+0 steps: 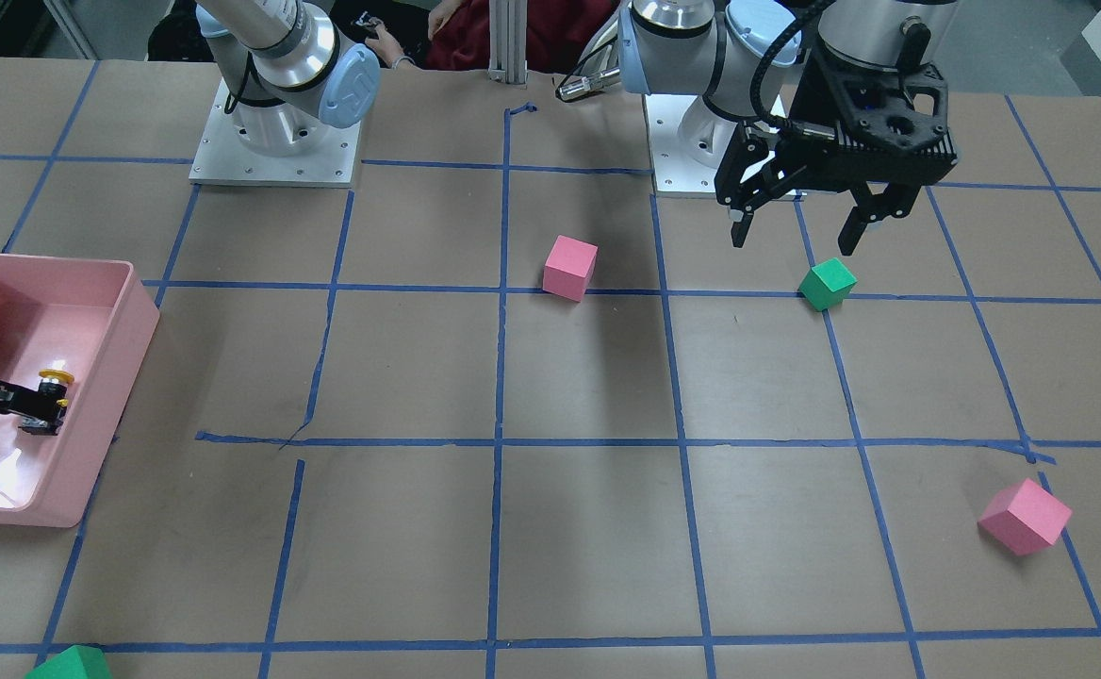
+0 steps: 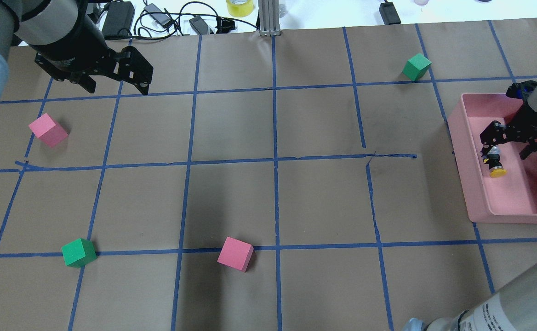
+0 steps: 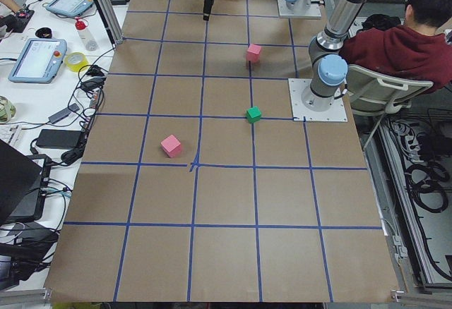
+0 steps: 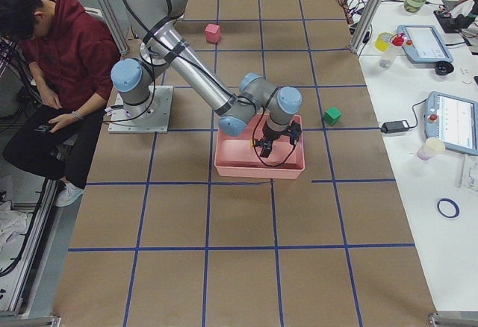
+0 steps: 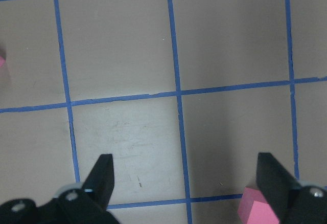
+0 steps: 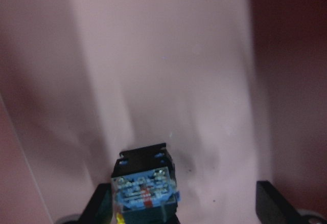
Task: Align button upright
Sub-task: 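Close the right gripper on the black button body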
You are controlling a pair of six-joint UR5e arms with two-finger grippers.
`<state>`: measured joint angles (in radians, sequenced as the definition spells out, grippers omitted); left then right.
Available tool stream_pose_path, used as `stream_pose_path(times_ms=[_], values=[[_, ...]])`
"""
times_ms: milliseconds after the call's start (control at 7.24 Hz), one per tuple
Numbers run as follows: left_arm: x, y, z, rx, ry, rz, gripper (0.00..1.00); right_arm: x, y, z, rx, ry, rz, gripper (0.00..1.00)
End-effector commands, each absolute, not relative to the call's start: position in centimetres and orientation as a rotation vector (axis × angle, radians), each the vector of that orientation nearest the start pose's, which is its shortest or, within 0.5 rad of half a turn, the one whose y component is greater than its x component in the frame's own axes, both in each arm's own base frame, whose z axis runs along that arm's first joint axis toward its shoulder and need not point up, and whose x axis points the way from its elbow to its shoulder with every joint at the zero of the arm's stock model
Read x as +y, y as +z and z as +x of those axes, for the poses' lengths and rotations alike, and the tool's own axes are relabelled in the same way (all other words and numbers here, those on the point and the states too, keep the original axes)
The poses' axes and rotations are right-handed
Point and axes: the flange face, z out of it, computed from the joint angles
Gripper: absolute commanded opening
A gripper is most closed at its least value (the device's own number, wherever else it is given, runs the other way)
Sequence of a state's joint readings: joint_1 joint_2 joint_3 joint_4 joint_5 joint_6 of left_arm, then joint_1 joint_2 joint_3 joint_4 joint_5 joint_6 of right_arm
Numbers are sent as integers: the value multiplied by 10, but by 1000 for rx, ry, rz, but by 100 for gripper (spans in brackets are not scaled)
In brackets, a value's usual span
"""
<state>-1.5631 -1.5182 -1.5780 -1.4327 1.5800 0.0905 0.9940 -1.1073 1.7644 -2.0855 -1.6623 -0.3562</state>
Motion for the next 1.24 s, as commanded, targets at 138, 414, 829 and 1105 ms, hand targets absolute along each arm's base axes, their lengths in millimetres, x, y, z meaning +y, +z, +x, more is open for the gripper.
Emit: stream_pose_path(times_ms=[138, 414, 829, 1105], values=[[-487, 525, -129, 3108, -286, 125, 100, -550, 177, -211, 3119, 322, 324, 0], [-487, 525, -129, 3108, -284, 127, 100, -551, 194, -212, 3134, 287, 342, 0], [-486, 525, -128, 3107, -286, 127, 100, -549, 262, -205, 3163, 186, 340, 0], [-486, 525, -129, 3107, -286, 130, 100, -567, 334, -190, 3206, 34, 292, 0]])
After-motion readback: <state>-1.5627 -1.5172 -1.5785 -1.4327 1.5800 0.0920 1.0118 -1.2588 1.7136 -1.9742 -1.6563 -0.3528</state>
